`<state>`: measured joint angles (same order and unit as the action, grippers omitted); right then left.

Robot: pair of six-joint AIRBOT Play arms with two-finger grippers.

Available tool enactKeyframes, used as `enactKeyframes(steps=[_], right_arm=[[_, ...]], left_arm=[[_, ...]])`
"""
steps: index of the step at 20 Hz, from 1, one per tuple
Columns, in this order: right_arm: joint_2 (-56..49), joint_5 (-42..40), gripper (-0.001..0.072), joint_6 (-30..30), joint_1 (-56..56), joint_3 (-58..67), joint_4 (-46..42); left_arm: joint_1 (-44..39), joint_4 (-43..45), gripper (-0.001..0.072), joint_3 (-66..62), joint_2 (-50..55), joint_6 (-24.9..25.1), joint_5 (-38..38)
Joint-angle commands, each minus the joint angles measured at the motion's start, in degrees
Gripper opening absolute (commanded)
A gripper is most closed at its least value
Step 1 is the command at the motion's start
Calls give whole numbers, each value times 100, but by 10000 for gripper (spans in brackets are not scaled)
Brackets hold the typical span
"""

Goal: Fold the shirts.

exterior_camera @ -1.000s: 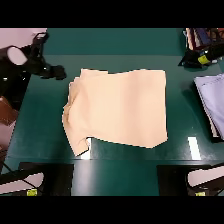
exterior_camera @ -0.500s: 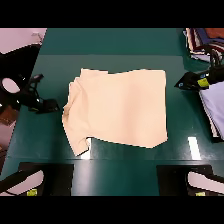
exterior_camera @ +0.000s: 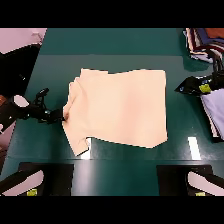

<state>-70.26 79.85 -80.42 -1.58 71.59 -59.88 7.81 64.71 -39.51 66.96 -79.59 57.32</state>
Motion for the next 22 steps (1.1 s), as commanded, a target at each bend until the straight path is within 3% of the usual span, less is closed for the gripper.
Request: enactKeyframes(steps=[1,7,8,9,10,14,17,22], right_arm=[[31,343,388,-9,-79,-22,-35],[173,997,392,-581,-111,-564,-1471],[243,970,446,-605,-111,-925,-1462],[313,960,562,-675,-105,-1366,-1410],[365,940,580,-680,-105,-1803,-1137],[684,350,569,-678,107,-3412,531],[973,-85,517,-1078,872,-4048,614],[1003,-345,510,-1598,1641,-4441,573]], left_arm=[[2,-120,24,15,-2,55,-247],[2,-96,23,-730,-17,153,280],[2,-96,24,-813,-17,168,313],[2,-96,24,-861,-17,168,317],[2,-96,24,-885,-17,168,315],[2,-98,24,-883,-17,168,313],[2,-109,24,-883,-17,166,310],[2,-138,24,-883,-17,166,313]])
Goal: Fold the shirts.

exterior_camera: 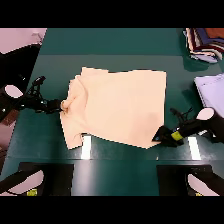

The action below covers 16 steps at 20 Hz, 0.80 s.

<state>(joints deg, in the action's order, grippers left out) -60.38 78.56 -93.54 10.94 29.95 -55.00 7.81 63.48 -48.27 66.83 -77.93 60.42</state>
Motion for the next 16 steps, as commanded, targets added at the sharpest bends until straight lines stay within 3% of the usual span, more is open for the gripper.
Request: enactKeyframes(steps=[1,4,5,8,9,10,11,16], right_arm=[[-57,-260,510,-286,470,-264,94],[-323,-619,501,-293,647,-232,109],[-393,-817,453,-291,702,-232,140],[-452,-1294,427,-358,785,-232,157],[-450,-1403,337,-356,782,-229,166],[-450,-1488,160,-350,782,-229,168],[-452,-1572,37,-343,785,-205,151],[-195,-1414,15,127,780,876,37]], left_arm=[[2,-15,24,-7,-4,2,0],[2,-31,24,-7,-4,2,2],[2,-33,24,-7,-4,2,2],[2,-31,24,-7,-4,2,-37],[2,-37,23,-7,-4,2,-61],[2,-37,24,-11,-4,-2,-107],[2,-37,23,-44,-7,-2,-109],[4,68,23,-527,-798,-109,-57]])
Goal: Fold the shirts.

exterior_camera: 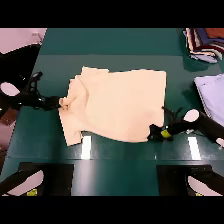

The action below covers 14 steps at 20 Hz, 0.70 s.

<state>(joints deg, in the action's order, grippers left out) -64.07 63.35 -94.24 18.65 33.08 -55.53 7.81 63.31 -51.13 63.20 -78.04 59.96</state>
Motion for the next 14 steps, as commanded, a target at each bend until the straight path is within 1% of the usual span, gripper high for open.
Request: enactKeyframes(steps=[1,3,5,7,9,11,14], right_arm=[[354,85,15,197,7,953,-98],[787,79,15,192,7,1768,-693],[1215,72,15,186,7,2653,-1482],[1622,83,14,173,7,3536,-2223],[1987,85,15,170,7,4374,-2782],[2249,103,14,170,9,5136,-3143],[2446,219,14,170,7,6059,-3318]], left_arm=[[4,98,23,-457,-752,-151,85],[4,96,23,-1016,-1362,-160,304],[4,90,23,-1762,-1897,-177,435],[4,90,24,-2599,-2341,-341,420],[2,72,23,-3519,-2643,-498,402],[4,50,23,-4509,-2712,-623,409],[4,28,23,-5716,-2688,-772,341]])
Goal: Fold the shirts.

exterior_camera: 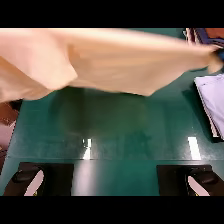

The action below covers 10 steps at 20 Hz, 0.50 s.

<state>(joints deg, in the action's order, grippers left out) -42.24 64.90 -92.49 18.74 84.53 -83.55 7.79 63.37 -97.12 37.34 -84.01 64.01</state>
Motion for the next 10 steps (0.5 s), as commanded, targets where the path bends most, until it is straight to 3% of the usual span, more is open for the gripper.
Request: enactKeyframes(steps=[1,5,10], right_arm=[[262,79,14,-2,0,1137,-516],[-201,439,13,2,-2,2190,-522],[-1862,1679,13,66,-2,3458,-520]], left_arm=[[7,-17,23,-1394,-85,-175,-114],[7,-109,22,-1631,-4,-286,-267],[4,-131,23,-1475,1088,-306,1327]])
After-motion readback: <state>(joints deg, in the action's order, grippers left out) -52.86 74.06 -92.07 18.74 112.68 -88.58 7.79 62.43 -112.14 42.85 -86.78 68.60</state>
